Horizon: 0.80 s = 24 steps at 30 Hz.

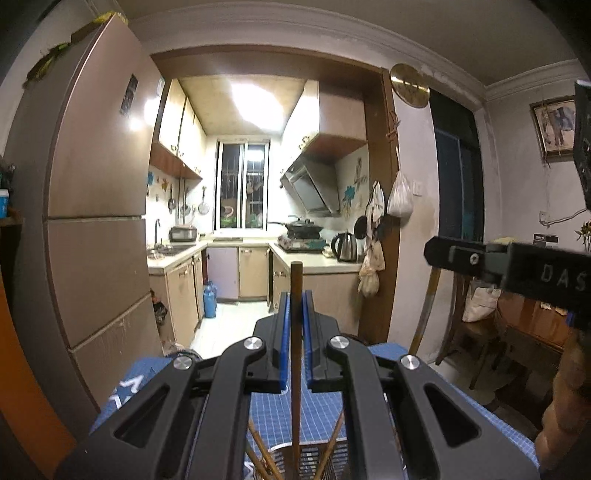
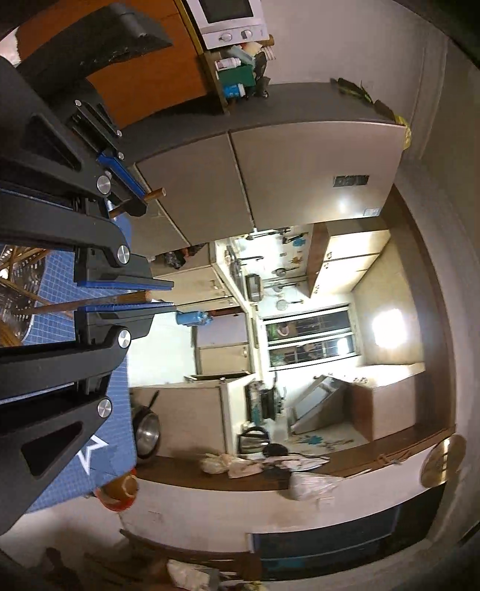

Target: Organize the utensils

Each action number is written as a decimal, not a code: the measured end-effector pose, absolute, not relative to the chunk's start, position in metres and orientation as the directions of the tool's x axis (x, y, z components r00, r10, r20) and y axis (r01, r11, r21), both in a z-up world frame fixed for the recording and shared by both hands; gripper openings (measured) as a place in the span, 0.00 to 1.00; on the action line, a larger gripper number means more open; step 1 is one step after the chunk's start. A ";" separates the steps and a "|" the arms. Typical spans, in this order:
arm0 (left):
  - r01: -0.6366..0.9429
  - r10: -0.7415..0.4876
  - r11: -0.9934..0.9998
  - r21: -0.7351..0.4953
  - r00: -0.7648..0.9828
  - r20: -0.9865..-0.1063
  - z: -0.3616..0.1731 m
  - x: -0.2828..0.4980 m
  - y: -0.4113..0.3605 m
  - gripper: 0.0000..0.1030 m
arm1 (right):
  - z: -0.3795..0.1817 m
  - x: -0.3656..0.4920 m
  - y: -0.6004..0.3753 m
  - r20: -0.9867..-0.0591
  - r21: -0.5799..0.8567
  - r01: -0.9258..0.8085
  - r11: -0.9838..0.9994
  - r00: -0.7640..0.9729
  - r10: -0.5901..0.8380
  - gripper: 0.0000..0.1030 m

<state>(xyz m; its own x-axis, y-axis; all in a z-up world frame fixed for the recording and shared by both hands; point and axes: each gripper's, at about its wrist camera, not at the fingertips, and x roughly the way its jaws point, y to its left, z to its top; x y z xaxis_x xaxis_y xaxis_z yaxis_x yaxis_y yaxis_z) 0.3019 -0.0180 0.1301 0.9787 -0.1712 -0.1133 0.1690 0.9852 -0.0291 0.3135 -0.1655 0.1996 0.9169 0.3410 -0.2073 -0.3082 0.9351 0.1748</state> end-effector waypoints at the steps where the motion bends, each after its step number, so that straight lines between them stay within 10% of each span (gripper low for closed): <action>1: 0.169 -0.171 0.985 -0.031 0.978 -0.118 0.127 0.302 -0.017 0.05 | 0.192 0.317 -0.165 -0.221 0.177 -0.306 0.936 0.914 0.341 0.07; 13: 0.123 -0.127 0.992 -0.030 0.968 -0.215 0.106 0.310 -0.014 0.07 | 0.157 0.313 -0.152 -0.286 0.114 -0.291 0.950 0.906 0.312 0.12; 18: 0.066 -0.071 0.997 -0.041 0.987 -0.145 0.121 0.292 -0.005 0.64 | 0.160 0.303 -0.163 -0.265 0.132 -0.268 0.954 0.918 0.295 0.18; 24: 0.046 -0.048 0.999 -0.023 0.992 -0.115 0.129 0.279 -0.004 0.64 | 0.162 0.296 -0.165 -0.261 0.128 -0.266 0.956 0.921 0.291 0.18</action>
